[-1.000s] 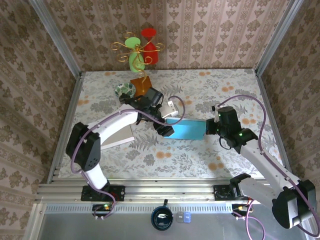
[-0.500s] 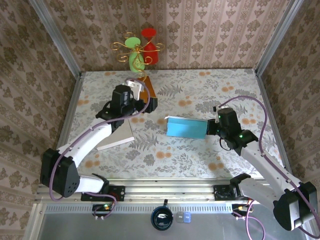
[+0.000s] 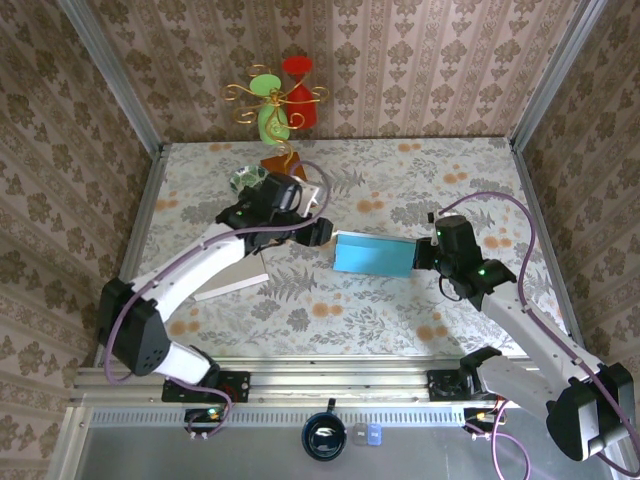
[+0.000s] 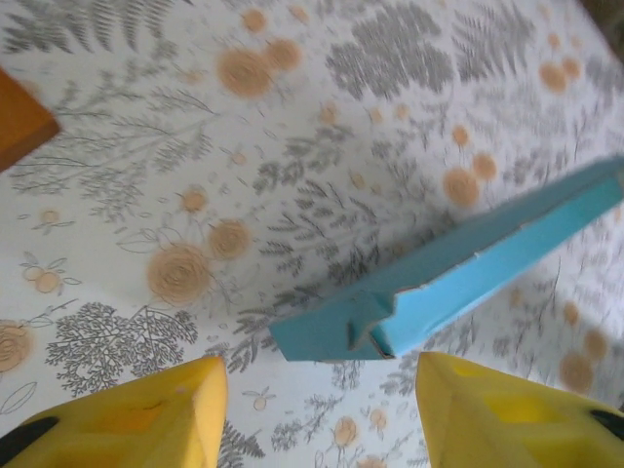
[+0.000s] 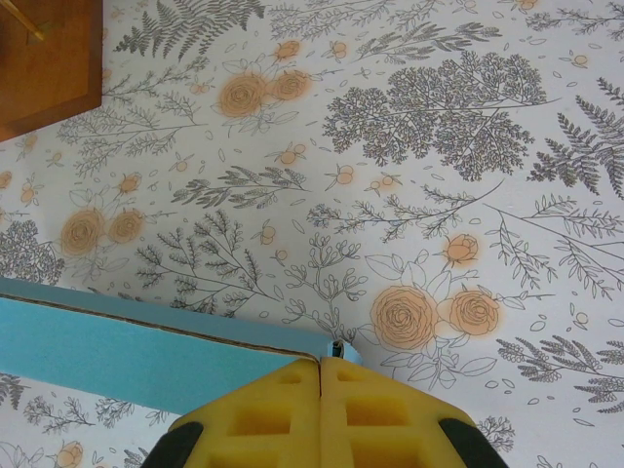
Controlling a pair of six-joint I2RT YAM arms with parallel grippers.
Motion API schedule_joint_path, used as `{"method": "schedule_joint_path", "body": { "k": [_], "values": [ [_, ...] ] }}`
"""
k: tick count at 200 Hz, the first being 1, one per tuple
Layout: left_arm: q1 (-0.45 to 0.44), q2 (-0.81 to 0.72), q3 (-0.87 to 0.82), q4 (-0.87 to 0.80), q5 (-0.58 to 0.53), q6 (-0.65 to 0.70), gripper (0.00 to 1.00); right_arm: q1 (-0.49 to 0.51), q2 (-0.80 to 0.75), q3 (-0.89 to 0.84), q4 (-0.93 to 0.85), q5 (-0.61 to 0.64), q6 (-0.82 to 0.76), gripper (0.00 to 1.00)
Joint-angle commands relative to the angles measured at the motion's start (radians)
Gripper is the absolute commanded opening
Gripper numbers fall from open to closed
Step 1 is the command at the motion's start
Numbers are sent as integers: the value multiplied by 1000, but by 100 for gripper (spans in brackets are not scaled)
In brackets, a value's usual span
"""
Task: Fold the paper box
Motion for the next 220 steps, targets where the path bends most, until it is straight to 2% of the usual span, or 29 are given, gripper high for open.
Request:
{"method": "schedule_joint_path", "body": {
  "k": [1, 35, 64, 91, 166, 220],
  "values": [
    [-24, 46, 107, -170, 26, 185, 54, 6, 20, 6, -50, 27, 19, 0],
    [-19, 132, 231, -298, 35, 314, 51, 6, 30, 13, -58, 24, 22, 0],
    [-22, 188, 291, -364, 94, 346, 41, 5, 35, 14, -60, 23, 25, 0],
    [-25, 220, 304, -376, 95, 345, 35, 6, 39, 15, -60, 21, 25, 0],
    [-25, 246, 324, -358, 40, 348, 34, 5, 46, 19, -60, 12, 24, 0],
    [-18, 276, 365, -364, 43, 362, 38, 5, 49, 17, -61, 7, 25, 0]
  ]
}}
